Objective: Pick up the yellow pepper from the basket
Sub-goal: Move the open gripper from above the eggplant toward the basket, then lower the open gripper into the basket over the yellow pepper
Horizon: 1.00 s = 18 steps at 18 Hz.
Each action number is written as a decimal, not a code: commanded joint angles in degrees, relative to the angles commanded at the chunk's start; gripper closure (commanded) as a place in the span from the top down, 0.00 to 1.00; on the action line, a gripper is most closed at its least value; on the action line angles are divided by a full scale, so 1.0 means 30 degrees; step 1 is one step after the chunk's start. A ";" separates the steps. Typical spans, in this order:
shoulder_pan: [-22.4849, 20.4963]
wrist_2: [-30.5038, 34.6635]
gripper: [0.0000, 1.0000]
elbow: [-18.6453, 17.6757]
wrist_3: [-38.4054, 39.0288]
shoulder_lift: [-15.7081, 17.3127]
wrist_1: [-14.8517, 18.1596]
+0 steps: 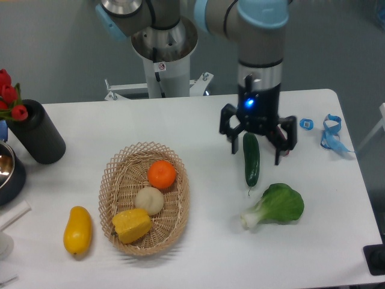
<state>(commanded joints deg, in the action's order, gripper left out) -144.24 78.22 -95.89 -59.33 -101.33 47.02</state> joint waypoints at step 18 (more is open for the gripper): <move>0.5422 0.0058 1.00 -0.0644 0.0205 -0.3166 0.0087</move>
<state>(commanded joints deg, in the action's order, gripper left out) -127.97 78.40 -97.82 -58.71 -110.83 47.28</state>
